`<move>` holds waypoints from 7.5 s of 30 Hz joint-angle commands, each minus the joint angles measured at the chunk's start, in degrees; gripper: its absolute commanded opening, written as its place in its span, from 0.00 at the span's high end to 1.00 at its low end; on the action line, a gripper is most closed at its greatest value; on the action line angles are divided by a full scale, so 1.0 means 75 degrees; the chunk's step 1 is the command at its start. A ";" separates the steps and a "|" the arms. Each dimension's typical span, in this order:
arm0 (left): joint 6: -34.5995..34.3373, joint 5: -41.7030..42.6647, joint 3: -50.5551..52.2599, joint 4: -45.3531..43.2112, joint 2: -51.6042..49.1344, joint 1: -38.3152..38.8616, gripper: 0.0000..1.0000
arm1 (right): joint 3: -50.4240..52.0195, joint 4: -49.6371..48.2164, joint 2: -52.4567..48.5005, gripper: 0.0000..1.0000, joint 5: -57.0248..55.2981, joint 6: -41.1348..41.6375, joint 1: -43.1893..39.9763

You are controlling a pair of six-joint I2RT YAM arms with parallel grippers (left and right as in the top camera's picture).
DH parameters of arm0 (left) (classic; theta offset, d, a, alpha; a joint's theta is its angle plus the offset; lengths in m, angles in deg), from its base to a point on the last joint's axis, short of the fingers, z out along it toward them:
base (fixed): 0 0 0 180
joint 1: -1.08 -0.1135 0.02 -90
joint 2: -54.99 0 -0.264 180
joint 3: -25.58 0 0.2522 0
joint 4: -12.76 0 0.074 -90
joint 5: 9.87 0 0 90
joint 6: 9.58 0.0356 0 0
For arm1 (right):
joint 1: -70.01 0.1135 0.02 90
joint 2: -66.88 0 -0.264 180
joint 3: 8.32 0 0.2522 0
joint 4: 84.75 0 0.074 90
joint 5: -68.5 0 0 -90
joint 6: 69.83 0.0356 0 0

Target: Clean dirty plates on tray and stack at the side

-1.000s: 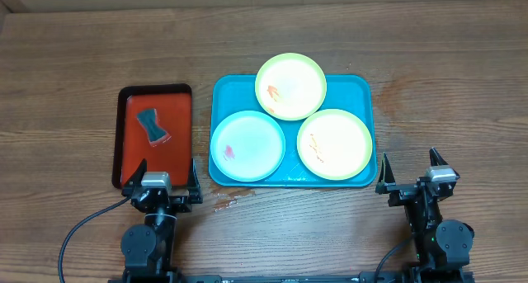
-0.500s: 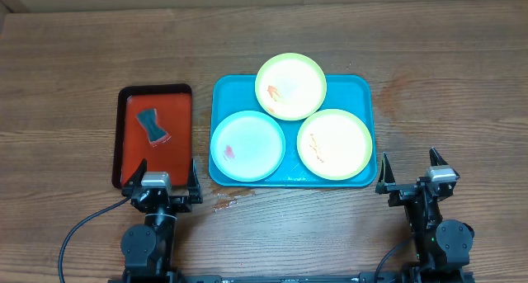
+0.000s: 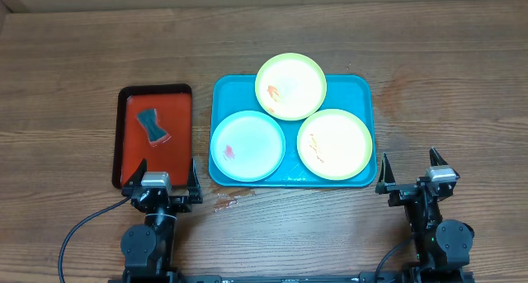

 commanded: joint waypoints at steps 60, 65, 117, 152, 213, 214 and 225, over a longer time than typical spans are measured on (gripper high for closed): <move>-0.3136 -0.0565 -0.9687 0.3870 -1.2785 -0.1166 0.00 | 0.0076 -0.0044 0.0061 0.00 -0.0073 -0.0006 -0.0041; -0.3529 -0.1172 -0.9687 0.3587 -1.3659 -0.1174 0.00 | 0.0076 -0.0044 0.0061 0.00 -0.0073 -0.0006 -0.0041; -0.3797 -0.0676 -1.0593 0.5633 -1.5274 -0.1174 0.34 | 0.0076 -0.0044 0.0061 0.00 -0.0073 -0.0006 -0.0041; -0.2850 -0.0557 -1.0287 0.4858 -1.5416 -0.1201 0.16 | 0.0076 -0.0044 0.0061 0.00 -0.0073 -0.0006 -0.0041; -0.3477 0.0659 -0.9914 0.5729 -1.4035 0.3640 0.96 | 0.0076 -0.0044 0.0061 0.00 -0.0073 -0.0006 -0.0041; -0.3582 0.0656 -0.9763 0.5505 -1.4038 0.3643 0.96 | 0.0076 -0.0044 0.0061 0.00 -0.0073 -0.0006 -0.0041; -0.4482 -0.0280 -0.8676 0.3518 -1.4210 0.3652 0.71 | 0.0076 -0.0044 0.0061 0.00 -0.0073 -0.0006 -0.0041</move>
